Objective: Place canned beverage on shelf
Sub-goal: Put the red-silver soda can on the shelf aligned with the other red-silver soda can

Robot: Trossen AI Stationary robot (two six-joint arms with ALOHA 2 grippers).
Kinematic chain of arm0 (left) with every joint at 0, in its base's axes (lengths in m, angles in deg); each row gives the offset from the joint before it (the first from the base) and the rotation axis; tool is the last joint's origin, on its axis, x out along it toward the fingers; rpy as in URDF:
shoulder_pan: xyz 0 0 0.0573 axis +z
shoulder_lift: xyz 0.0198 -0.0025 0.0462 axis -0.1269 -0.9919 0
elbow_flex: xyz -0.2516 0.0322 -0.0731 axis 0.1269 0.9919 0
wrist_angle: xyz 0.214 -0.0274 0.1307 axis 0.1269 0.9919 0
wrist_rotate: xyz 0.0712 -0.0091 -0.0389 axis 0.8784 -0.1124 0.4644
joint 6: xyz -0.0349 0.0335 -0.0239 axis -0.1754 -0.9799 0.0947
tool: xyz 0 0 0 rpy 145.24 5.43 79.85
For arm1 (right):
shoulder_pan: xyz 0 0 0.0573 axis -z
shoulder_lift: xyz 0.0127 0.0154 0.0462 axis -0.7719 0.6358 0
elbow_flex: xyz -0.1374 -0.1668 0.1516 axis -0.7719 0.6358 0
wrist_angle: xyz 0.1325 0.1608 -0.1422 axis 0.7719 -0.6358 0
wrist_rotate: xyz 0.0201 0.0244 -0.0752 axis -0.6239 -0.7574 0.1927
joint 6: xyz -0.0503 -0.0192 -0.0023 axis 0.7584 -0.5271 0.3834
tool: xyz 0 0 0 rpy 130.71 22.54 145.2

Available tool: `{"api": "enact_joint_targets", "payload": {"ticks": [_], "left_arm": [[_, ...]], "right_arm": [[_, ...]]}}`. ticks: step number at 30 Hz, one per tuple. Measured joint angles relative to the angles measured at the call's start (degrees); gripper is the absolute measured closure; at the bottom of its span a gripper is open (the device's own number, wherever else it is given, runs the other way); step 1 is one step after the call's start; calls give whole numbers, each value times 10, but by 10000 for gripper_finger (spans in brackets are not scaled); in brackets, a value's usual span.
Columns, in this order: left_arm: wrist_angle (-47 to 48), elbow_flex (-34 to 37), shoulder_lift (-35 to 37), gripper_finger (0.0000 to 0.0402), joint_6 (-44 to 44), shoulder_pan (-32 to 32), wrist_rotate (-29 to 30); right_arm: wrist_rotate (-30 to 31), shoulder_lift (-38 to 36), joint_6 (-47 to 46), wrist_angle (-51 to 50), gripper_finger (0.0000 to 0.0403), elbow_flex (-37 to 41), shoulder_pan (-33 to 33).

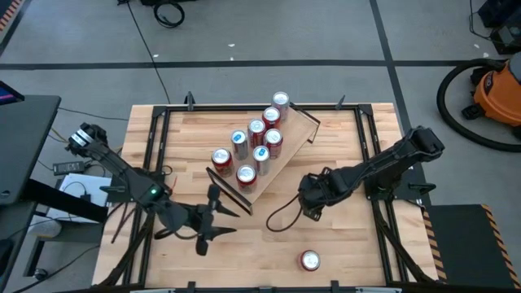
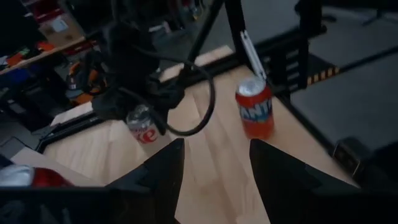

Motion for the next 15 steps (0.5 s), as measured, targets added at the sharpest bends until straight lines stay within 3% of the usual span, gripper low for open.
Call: {"api": "enact_joint_targets", "payload": {"ticks": [8,15], "left_arm": [[13,0,21,209,19,-23,-1],[17,0,20,209,40,-25,-1]], "right_arm": [[-19,-57,31,-16,82,-9,44],[36,-70,32,-151,82,-104,59]]}}
